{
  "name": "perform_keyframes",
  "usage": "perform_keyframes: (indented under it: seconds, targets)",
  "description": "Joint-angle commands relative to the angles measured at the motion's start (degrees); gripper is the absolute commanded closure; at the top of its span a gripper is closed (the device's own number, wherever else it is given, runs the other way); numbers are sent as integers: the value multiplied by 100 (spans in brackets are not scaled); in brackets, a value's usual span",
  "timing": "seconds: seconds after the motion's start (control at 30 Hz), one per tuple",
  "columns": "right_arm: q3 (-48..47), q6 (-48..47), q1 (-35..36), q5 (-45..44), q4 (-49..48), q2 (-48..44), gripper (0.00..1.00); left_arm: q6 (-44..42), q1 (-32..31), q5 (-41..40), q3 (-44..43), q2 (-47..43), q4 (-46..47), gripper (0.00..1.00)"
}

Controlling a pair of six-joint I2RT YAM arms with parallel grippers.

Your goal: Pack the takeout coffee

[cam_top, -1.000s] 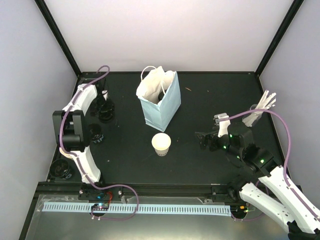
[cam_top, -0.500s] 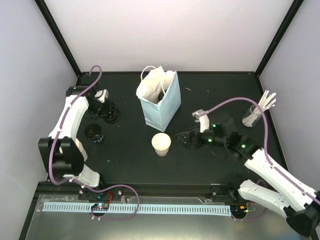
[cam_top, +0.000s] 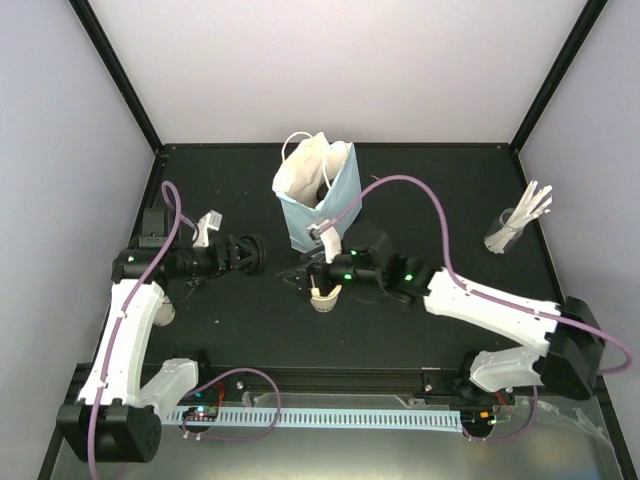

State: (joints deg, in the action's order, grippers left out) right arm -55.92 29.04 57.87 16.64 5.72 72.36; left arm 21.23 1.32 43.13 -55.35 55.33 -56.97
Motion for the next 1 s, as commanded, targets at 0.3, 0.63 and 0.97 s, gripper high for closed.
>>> perform_keyframes:
  seconds: [0.3,0.63,0.97]
  targets:
    - [-278,472,137,-540,-1199,895,3,512,-34,1069,399,-805,97,31]
    - [-304,675,136,-1321,-692,946,8,420,-35,1153,388,-753,19,31]
    - [-327,714,137,-1464,-400,1030,9,182,-28,564,108,-693,-322,31]
